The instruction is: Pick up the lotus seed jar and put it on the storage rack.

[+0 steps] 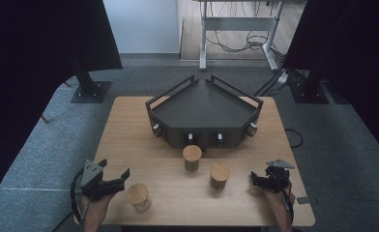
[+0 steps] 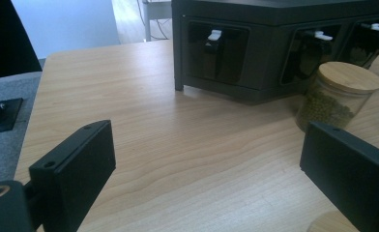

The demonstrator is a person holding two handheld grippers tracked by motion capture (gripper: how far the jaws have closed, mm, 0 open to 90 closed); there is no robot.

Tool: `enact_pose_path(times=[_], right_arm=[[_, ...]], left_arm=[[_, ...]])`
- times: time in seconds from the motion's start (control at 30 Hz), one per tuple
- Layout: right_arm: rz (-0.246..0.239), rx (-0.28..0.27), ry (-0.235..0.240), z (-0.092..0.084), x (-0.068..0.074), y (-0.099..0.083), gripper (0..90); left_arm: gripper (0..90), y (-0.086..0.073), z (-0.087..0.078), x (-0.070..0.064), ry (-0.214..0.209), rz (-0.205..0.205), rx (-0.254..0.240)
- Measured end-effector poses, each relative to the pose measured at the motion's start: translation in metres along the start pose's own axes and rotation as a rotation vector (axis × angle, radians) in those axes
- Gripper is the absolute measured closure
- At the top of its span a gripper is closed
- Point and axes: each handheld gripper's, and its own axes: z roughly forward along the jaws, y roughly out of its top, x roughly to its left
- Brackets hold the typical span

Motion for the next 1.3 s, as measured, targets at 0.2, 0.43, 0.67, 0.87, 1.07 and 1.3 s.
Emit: enact_pose_path(times=[0.2, 0.43, 0.67, 0.87, 1.07, 1.3], right_arm=[[0.000, 0.000, 0.000, 0.000, 0.000, 0.000, 9.0], [0.000, 0.000, 0.000, 0.000, 0.000, 0.000, 9.0], [0.000, 0.000, 0.000, 0.000, 0.000, 0.000, 9.0], [0.000, 0.000, 0.000, 0.000, 0.000, 0.000, 9.0], [0.000, 0.000, 0.000, 0.000, 0.000, 0.000, 9.0], [0.000, 0.000, 0.000, 0.000, 0.000, 0.000, 9.0]], left_arm=[[5.4, -0.001, -0.006, -0.004, -0.009, -0.002, -0.009], [5.5, -0.002, -0.012, -0.008, -0.019, 0.000, -0.016], [5.8, -0.004, -0.017, -0.013, -0.026, 0.003, -0.019], [5.9, -0.005, -0.021, -0.017, -0.032, 0.006, -0.027], [5.9, -0.007, -0.025, -0.020, -0.039, 0.002, -0.034], [5.9, -0.011, -0.028, -0.024, -0.054, -0.003, -0.039]])
